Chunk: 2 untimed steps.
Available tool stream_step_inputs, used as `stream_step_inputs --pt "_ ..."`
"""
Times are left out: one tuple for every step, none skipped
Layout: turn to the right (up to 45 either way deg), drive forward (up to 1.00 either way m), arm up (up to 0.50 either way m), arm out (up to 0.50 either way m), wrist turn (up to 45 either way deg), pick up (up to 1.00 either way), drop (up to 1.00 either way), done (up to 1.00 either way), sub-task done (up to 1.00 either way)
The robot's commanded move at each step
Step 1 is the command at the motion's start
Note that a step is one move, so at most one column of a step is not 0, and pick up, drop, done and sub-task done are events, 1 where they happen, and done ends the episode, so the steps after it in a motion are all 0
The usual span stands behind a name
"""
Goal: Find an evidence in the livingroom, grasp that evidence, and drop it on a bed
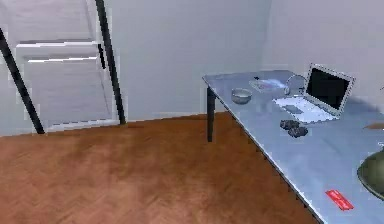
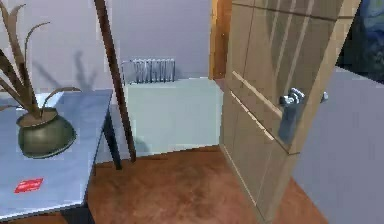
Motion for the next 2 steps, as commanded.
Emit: stream_step_inputs --pt "45.0 0.00 0.00 0.00 0.0 0.00 0.00 0.00 0.00" --pt "39.0 0.00 0.00 0.00 0.0 0.00 0.00 0.00 0.00"
